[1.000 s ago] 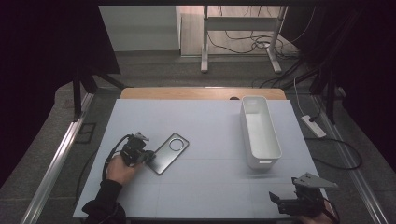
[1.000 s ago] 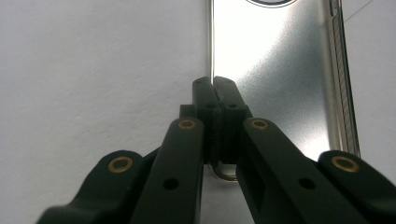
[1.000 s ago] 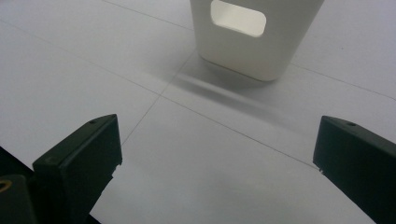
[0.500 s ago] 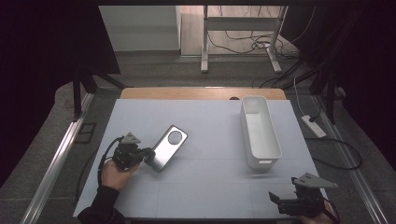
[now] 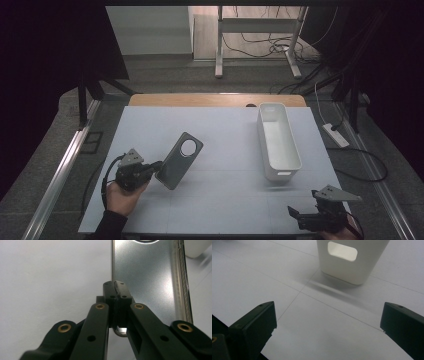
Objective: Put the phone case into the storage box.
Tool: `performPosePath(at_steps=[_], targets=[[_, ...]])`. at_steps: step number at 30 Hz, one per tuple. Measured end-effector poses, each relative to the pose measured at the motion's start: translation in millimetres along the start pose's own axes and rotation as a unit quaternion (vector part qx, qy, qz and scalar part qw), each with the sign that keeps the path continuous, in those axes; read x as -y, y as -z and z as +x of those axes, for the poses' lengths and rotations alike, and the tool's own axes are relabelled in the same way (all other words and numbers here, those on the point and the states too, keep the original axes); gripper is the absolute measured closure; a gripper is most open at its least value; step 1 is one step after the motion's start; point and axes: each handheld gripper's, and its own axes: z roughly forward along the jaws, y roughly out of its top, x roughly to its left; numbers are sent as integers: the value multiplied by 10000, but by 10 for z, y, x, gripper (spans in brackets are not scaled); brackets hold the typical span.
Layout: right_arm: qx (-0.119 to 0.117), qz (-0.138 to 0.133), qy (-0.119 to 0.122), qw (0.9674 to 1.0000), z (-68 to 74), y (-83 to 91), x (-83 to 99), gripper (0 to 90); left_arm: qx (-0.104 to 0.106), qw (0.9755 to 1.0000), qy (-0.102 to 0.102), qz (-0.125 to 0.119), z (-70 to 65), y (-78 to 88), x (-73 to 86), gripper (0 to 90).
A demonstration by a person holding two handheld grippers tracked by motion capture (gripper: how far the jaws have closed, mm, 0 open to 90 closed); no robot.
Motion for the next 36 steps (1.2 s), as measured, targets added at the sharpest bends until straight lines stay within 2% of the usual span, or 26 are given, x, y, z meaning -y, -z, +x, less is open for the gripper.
performPosePath(at_steps=[12, 20, 24, 32, 36], targets=[[-100, -3, -14, 9999, -11, 1, -2, 0, -11, 9993, -114, -343, -296, 130, 52, 889], [-131, -8, -6, 9999, -9, 1, -4, 0, 61, 9993, -111, -342, -383, 126, 74, 889], [-178, -98, 39, 9998, -3, 11, -16, 0, 73, 9992, -120, -371, -420, 118, 64, 889], [-390, -282, 133, 9988, 20, 20, -109, 0, 87, 9993, -93, -360, -488, 120, 77, 889], [-617, -336, 237, 9972, 59, -10, -226, 0, 117, 9992, -55, -375, -530, 110, 67, 889]])
